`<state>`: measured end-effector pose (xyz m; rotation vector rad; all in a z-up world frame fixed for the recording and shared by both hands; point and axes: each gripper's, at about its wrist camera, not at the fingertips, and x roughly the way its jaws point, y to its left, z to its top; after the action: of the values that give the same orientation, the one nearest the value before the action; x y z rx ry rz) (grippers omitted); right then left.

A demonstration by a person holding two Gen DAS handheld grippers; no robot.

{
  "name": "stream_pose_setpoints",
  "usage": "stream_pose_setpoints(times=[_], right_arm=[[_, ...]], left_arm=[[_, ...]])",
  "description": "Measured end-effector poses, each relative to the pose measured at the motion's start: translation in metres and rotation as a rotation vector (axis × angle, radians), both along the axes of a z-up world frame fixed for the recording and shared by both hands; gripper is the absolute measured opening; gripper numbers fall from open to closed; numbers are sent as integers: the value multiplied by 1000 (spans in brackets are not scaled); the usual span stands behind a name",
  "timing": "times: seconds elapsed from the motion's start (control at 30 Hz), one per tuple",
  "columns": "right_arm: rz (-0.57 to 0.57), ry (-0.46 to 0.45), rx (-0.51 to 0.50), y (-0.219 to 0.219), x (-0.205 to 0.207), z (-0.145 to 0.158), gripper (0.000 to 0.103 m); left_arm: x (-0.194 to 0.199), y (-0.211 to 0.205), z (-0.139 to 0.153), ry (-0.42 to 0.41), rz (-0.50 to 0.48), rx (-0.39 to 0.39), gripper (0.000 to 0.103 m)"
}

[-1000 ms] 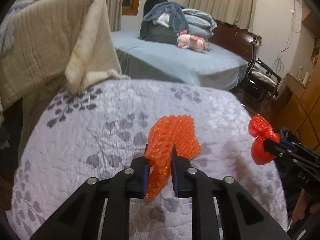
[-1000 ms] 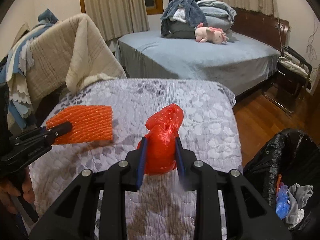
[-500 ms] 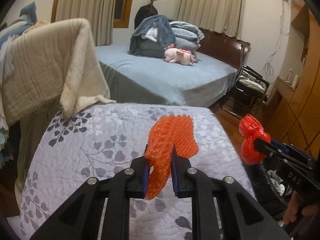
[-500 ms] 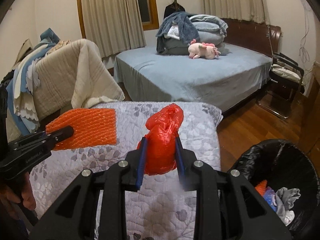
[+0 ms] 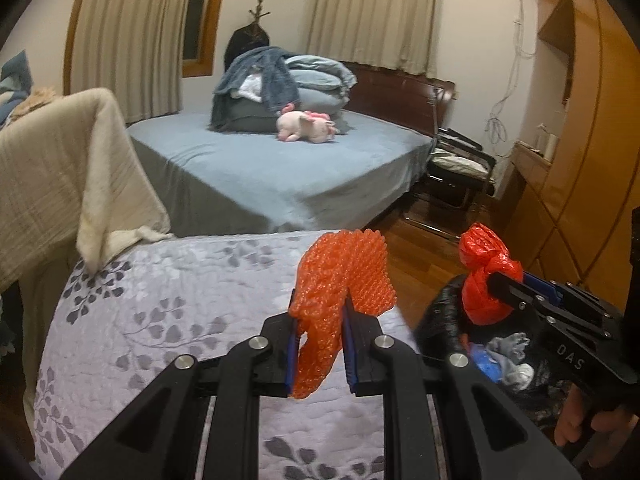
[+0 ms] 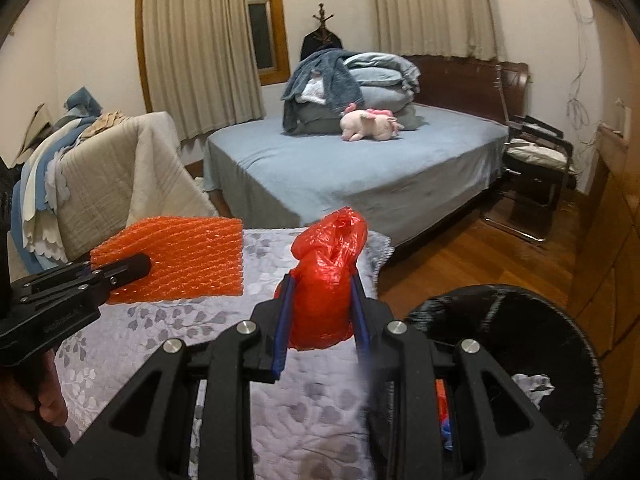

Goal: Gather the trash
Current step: 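Carry the orange mesh and red bag to the bin and release both inside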

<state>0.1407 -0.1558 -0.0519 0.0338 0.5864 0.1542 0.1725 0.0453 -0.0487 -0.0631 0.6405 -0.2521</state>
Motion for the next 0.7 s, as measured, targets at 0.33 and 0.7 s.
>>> stream_pose_setpoints(times=[0.33, 0.7], right_arm=[[-106, -25, -12, -52, -18, 5, 26], [-262, -19, -36, -117, -41, -2, 26]], left_arm=[[-5, -54, 7, -10, -95, -7, 18], [-3, -118, -3, 11, -235, 0, 18]])
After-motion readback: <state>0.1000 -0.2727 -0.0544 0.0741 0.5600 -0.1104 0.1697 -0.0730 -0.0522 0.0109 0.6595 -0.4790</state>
